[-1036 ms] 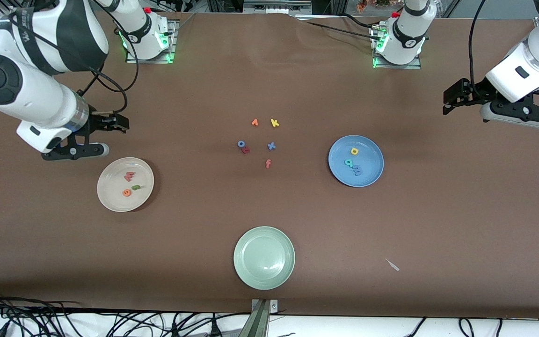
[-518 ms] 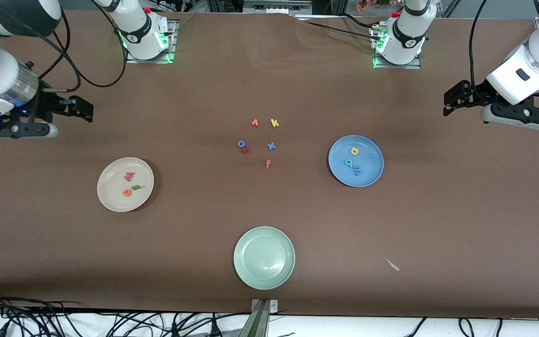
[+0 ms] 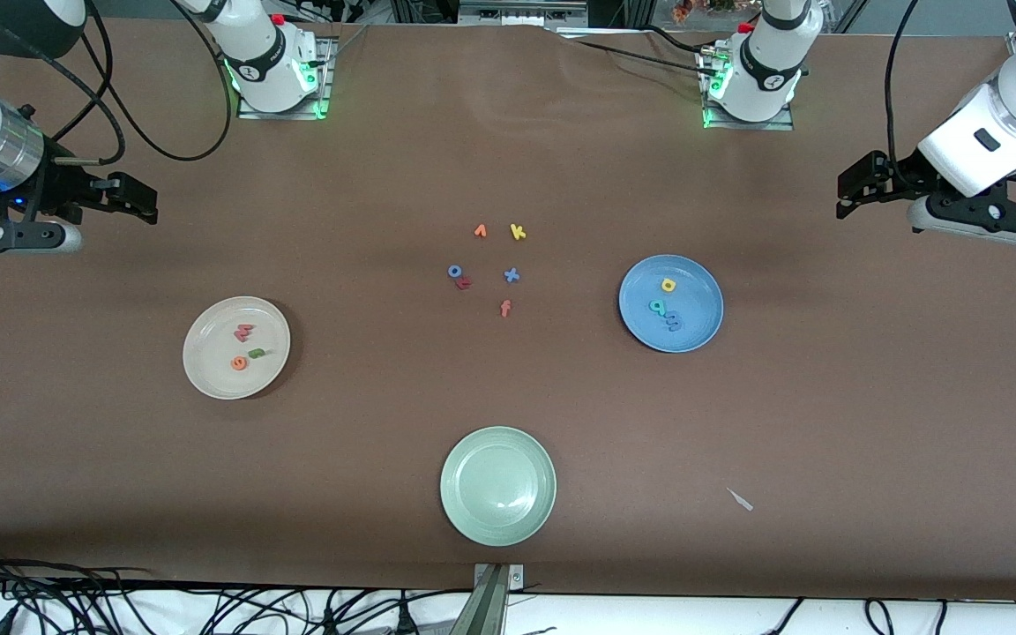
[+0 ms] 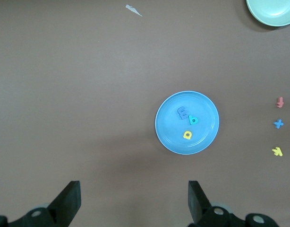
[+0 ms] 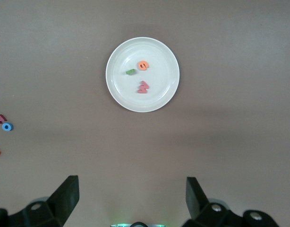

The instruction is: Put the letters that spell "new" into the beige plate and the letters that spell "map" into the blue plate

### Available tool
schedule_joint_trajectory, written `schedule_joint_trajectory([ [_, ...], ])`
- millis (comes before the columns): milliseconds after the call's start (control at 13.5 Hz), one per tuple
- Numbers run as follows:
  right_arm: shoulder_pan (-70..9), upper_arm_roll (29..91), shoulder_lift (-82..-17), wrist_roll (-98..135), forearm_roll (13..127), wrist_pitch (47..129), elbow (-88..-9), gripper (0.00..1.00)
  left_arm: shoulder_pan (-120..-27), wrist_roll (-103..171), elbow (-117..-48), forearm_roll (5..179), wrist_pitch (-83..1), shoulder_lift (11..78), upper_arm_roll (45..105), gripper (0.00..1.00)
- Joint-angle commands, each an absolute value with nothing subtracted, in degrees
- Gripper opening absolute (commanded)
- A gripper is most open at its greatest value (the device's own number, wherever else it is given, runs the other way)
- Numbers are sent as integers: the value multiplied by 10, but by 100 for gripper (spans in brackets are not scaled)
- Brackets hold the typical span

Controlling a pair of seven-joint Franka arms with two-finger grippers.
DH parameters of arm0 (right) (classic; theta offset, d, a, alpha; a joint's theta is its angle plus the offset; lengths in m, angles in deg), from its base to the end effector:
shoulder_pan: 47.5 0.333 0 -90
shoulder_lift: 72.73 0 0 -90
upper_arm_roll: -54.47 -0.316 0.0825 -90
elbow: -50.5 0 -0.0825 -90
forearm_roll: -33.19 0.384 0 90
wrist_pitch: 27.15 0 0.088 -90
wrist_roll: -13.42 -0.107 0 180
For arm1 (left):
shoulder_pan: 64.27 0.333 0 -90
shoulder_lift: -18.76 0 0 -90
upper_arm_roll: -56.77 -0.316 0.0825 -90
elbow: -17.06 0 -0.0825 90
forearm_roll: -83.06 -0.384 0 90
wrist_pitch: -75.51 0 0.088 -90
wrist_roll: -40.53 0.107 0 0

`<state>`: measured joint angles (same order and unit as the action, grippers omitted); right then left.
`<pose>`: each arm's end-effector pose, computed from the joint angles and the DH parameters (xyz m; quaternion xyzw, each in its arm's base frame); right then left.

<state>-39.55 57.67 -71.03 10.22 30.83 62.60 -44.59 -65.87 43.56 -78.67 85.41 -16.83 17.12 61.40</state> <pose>0.5555 0.0421 0.5661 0.9978 0.0146 -0.0597 0.0256 0.5433 -0.0642 0.5965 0.9965 -0.0795 -0.0158 0.0189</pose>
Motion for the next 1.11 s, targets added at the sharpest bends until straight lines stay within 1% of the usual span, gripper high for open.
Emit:
schedule_joint_trajectory([
  [0,-413,565,-721,111,322,620,-453,100,-656,449,-770,850,-158,180,616,100],
  [222,-406,569,-713,110,322,623,-451,100,-656,448,-770,850,-158,180,616,100],
  [444,-405,568,-704,104,326,652,-450,100,-655,449,-770,850,-158,180,615,100],
  [1036,-404,567,-704,104,340,651,-447,100,-655,449,-770,851,-158,180,615,100],
])
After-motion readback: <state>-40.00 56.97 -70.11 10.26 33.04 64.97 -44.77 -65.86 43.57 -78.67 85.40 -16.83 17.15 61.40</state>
